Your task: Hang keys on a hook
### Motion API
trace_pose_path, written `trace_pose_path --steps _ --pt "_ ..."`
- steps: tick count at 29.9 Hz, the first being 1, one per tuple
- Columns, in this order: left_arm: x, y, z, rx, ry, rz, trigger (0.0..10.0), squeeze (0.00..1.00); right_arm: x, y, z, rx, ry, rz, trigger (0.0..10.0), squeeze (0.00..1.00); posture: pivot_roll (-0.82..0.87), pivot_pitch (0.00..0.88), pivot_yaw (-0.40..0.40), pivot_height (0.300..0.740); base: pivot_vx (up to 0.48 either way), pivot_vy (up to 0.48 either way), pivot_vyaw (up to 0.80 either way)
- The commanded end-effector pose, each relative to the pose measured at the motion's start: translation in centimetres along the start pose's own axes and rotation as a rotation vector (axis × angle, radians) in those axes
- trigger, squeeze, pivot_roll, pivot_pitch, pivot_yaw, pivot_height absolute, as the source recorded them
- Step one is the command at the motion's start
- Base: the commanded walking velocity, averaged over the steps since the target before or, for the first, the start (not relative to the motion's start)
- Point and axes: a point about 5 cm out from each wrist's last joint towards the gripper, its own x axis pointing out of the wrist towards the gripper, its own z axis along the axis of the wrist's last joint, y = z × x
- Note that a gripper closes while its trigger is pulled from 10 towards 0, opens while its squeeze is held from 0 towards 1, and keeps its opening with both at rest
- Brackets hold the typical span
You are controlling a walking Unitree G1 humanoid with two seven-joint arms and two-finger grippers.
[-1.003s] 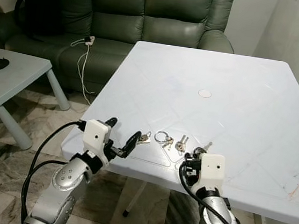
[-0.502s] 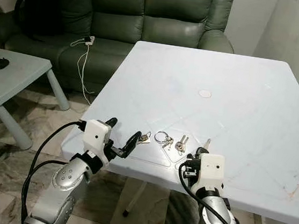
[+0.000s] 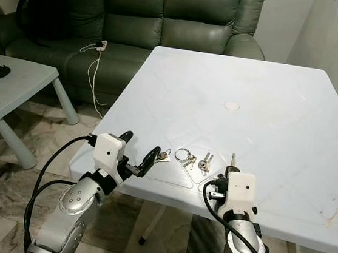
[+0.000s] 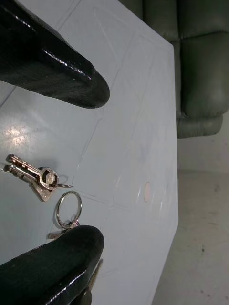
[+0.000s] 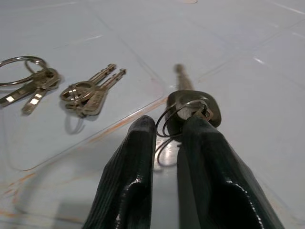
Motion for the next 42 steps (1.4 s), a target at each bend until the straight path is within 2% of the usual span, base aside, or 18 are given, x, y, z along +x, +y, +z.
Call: trace_pose_path --steps 1,3,7,14,15,16,17,19,20,24,25,26,28,30,38,39,41,42 --pt "-0.1 -0.1 0.3 -0.005 -0.006 -0.006 10.0 0.00 0.1 -0.3 0.5 -0.001 -0.023 -0.017 0.0 0.09 -0.07 0.009 0.018 0.740 0.000 0.000 0.00" --pt "0.0 -0.1 0.3 -0.005 -0.006 -0.006 10.0 0.00 0.2 -0.3 0.5 -0.006 -0.021 -0.024 0.0 0.08 -0.07 0.008 0.018 0.740 0.000 0.000 0.00" --pt "0.0 -0.2 0.3 -0.009 -0.010 -0.005 10.0 0.00 0.3 -0.6 0.4 -0.029 -0.020 -0.048 0.0 0.14 -0.07 0.008 0.018 0.740 0.000 0.000 0.00" --pt "0.0 -0.2 0.4 -0.013 -0.011 -0.005 10.0 0.00 0.5 -0.8 0.3 -0.035 -0.002 -0.078 0.0 0.13 -0.07 0.007 0.017 0.740 0.000 0.000 0.00" --pt "0.0 -0.2 0.4 -0.014 -0.013 -0.005 10.0 0.00 0.6 -0.8 0.1 -0.046 0.019 -0.079 7.1 0.10 -0.07 0.006 0.017 0.740 0.000 0.000 0.00" --pt "0.0 -0.2 0.4 -0.014 -0.013 -0.005 10.0 0.00 0.6 -0.7 0.1 -0.052 0.009 -0.062 10.0 0.00 -0.07 0.009 0.017 0.740 0.000 0.000 0.00" --pt "0.0 -0.2 0.4 -0.014 -0.013 -0.005 10.0 0.00 0.6 -0.6 0.3 -0.082 -0.009 -0.057 10.0 0.00 -0.07 0.009 0.017 0.740 0.000 0.000 0.00" --pt "0.0 -0.3 0.4 -0.015 -0.013 -0.006 10.0 0.00 0.6 -0.5 0.2 -0.032 -0.006 -0.043 10.0 0.00 -0.07 0.009 0.017 0.740 0.000 0.000 0.00" --pt "0.0 -0.2 0.4 -0.014 -0.013 -0.005 10.0 0.00 0.6 -0.6 0.3 -0.015 -0.013 -0.050 10.0 1.00 -0.07 0.009 0.017 0.740 0.000 0.000 0.00" --pt "0.0 -0.3 0.4 -0.017 -0.013 -0.004 10.0 0.00 0.8 -0.7 0.4 -0.049 0.008 -0.083 10.0 1.00 -0.07 0.009 0.017 0.740 0.000 0.000 0.00" --pt "0.0 -0.3 0.4 -0.017 -0.014 -0.005 10.0 0.00 0.8 -0.6 0.4 -0.043 0.011 -0.080 10.0 0.44 -0.07 0.009 0.017 0.740 0.000 0.000 0.00" --pt "0.1 -0.3 0.4 -0.017 -0.014 -0.006 10.0 0.00 0.9 -0.5 0.5 -0.032 0.005 -0.074 10.0 0.05 -0.07 0.008 0.018 0.740 0.000 0.000 0.00" --pt "0.1 -0.3 0.4 -0.018 -0.014 -0.006 10.0 0.00 0.9 -0.5 0.6 -0.034 0.000 -0.080 10.0 0.06 -0.07 0.008 0.018 0.740 0.000 0.000 0.00" --pt "0.1 -0.3 0.4 -0.020 -0.015 -0.006 10.0 0.00 1.0 -0.3 0.6 -0.039 0.004 -0.087 10.0 0.00 -0.07 0.007 0.017 0.740 0.000 0.000 0.00" --pt "0.1 -0.4 0.5 -0.030 -0.017 -0.008 10.0 0.00 1.2 0.2 1.0 -0.027 -0.008 -0.115 10.0 0.00 -0.07 0.008 0.018 0.740 0.000 0.000 0.00" --pt "0.1 -0.4 0.5 -0.030 -0.017 -0.007 10.0 0.00 1.2 0.3 1.1 -0.034 -0.011 -0.119 9.7 0.00 -0.07 0.008 0.018 0.740 0.000 0.000 0.00" --pt "0.2 -0.4 0.5 -0.031 -0.019 -0.008 10.0 0.00 1.2 0.1 1.0 -0.041 -0.010 -0.135 0.0 0.02 -0.07 0.006 0.017 0.740 0.000 0.000 0.00" --pt "0.2 -0.4 0.5 -0.030 -0.019 -0.008 10.0 0.00 1.2 0.0 1.0 -0.049 -0.007 -0.139 0.0 0.02 -0.07 0.006 0.017 0.740 0.000 0.000 0.00"
